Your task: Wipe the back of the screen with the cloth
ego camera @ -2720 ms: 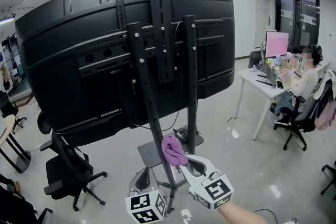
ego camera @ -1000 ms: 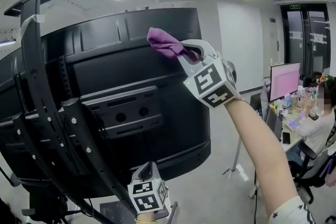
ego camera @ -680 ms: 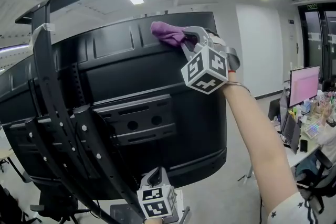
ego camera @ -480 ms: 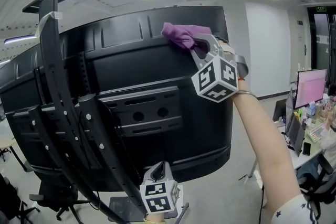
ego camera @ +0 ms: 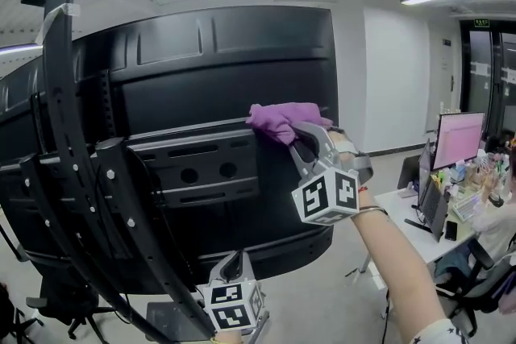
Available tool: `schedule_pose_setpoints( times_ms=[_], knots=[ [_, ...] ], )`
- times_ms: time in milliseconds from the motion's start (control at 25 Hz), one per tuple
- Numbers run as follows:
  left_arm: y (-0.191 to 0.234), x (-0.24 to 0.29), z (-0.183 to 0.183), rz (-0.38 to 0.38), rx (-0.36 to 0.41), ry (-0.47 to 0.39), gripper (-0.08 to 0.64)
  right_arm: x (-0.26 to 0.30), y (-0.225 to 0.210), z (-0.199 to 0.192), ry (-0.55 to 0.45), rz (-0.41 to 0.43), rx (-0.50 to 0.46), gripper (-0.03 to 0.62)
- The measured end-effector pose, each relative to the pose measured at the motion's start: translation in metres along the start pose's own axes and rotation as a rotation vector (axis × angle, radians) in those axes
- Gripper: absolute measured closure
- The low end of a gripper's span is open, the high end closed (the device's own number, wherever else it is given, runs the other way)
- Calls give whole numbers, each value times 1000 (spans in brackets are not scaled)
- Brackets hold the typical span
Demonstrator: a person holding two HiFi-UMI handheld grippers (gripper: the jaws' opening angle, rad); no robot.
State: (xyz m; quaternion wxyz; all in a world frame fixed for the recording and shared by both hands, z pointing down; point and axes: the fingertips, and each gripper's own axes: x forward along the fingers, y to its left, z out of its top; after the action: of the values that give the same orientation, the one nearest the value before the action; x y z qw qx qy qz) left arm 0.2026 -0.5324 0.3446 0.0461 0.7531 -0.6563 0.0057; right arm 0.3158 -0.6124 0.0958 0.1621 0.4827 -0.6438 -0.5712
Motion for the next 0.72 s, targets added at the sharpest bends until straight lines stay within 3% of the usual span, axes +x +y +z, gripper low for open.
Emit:
schedule_pose_setpoints(
  times_ms=[360,720],
  knots=[
    [-5,-9,-16,-52,-2,-9,552,-52,126,-31,91,180,144,546],
    [2,-29,-42,-94,28,11,552,-122,274,-68,276,391,329,546]
  ],
)
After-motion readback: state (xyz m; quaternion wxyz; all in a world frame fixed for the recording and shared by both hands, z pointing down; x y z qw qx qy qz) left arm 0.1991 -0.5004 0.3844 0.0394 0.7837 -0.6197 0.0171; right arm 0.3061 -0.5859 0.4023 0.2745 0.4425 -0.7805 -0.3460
